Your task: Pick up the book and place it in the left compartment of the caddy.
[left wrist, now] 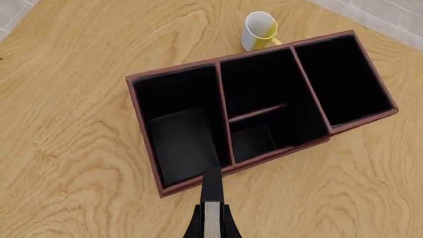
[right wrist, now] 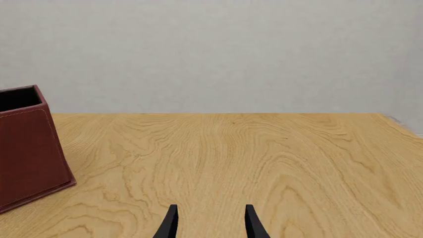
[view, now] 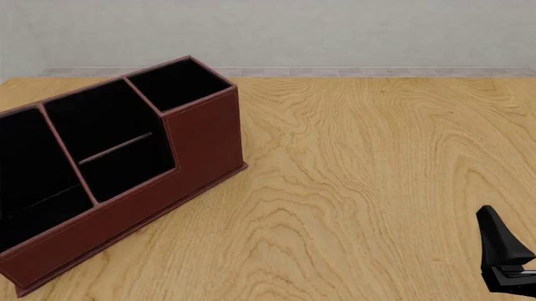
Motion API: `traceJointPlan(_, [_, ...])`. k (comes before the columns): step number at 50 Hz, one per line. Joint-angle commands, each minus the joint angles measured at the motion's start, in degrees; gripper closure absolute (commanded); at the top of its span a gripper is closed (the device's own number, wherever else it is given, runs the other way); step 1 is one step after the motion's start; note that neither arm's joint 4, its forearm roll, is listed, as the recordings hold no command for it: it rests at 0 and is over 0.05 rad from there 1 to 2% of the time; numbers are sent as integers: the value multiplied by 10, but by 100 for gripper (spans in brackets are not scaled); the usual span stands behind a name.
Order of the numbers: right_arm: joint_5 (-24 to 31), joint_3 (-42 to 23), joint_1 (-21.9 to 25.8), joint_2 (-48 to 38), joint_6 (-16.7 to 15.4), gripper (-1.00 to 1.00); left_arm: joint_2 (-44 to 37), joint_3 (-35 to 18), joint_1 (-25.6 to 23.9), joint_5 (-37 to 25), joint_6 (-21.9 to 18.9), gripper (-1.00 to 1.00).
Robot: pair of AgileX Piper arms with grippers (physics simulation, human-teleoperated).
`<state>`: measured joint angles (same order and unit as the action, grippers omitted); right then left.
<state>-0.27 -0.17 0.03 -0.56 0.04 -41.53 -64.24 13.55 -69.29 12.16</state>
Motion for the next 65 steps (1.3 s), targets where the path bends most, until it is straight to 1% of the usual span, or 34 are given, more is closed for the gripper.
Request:
traceJointPlan(1, [2, 0, 0, 2, 0, -100, -19, 11, 15, 23, -19, 100])
traceJointPlan(7, [2, 0, 0, 2, 0, -100, -25, 24, 15, 38, -20, 100])
traceJointPlan(12, [2, 0, 0, 2, 0, -100, -38, 19, 20, 48, -21, 100])
traceJointPlan(17, [2, 0, 0, 1, 0, -100, -55, 28, 29, 73, -29, 100])
traceJointPlan(19, [2, 0, 0, 2, 0, -100, -58, 34, 27, 79, -25, 100])
traceJointPlan(24, [2, 0, 0, 2, 0, -100, -77, 39, 34, 102, -29, 100])
traceJointPlan(25, [2, 0, 0, 2, 0, -100, -77, 43, 30, 104, -24, 100])
traceJointPlan(30, [2, 0, 0, 2, 0, -100, -91, 42, 34, 117, -27, 100])
traceJointPlan(35, [2, 0, 0, 2, 0, -100, -108, 55, 40, 141, -32, 100])
traceJointPlan(50, [2, 0, 0, 2, 0, -100, -135, 77, 53, 179, -34, 100])
traceJointPlan(54, [2, 0, 0, 2, 0, -100, -139, 82, 56, 189, -40, 100])
traceJointPlan(56, [2, 0, 0, 2, 0, -100, -137, 82, 51, 189, -36, 100])
traceJointPlan(65, [2, 0, 0, 2, 0, -100, -152, 83, 58, 203, -42, 100])
